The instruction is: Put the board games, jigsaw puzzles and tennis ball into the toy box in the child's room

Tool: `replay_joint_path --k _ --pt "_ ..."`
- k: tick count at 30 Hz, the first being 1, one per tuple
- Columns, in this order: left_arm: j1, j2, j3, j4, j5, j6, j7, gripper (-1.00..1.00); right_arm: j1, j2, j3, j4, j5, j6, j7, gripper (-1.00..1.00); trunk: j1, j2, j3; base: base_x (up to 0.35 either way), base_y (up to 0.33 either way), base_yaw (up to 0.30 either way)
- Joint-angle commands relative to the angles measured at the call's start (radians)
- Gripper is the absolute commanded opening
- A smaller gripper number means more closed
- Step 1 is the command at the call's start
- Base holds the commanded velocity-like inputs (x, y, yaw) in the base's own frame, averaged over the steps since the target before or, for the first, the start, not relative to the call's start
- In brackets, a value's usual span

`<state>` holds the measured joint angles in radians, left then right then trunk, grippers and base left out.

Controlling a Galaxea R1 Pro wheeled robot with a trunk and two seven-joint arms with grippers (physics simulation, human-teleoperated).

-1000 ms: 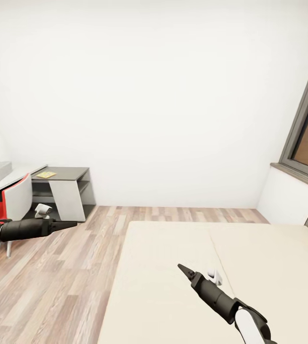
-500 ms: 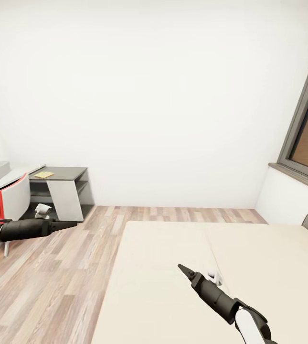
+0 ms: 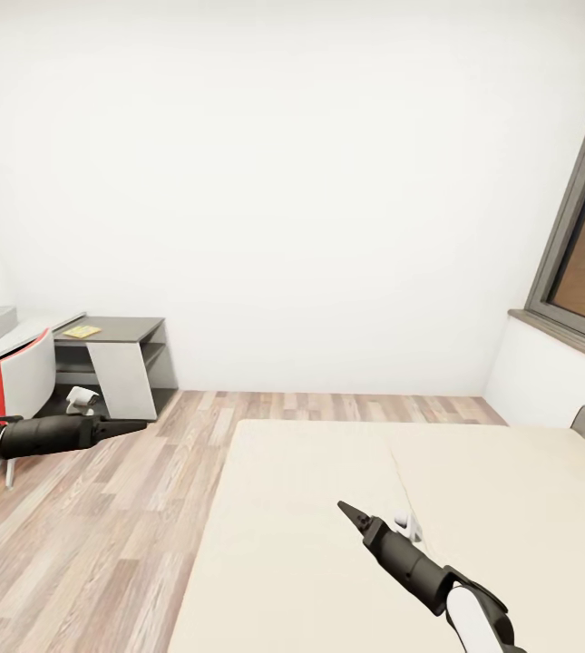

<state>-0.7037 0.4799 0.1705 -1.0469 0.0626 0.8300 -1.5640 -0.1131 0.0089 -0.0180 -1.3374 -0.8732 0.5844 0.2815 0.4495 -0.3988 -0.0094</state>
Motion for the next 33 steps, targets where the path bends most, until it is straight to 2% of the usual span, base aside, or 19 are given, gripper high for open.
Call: replay_joint_path --k 1,33 --pt "0.000 0.000 0.000 0.000 0.000 0.011 -0.004 1.00 0.000 0.001 -0.002 0.000 -0.004 0.006 0.001 1.00 0.000 -0.001 -0.001 0.000 -0.003 0.000" --pt "0.000 0.000 -0.001 0.001 0.000 0.011 -0.003 1.00 0.000 -0.001 -0.003 0.001 -0.004 0.006 0.001 1.00 0.000 -0.001 -0.001 -0.008 0.000 0.000"
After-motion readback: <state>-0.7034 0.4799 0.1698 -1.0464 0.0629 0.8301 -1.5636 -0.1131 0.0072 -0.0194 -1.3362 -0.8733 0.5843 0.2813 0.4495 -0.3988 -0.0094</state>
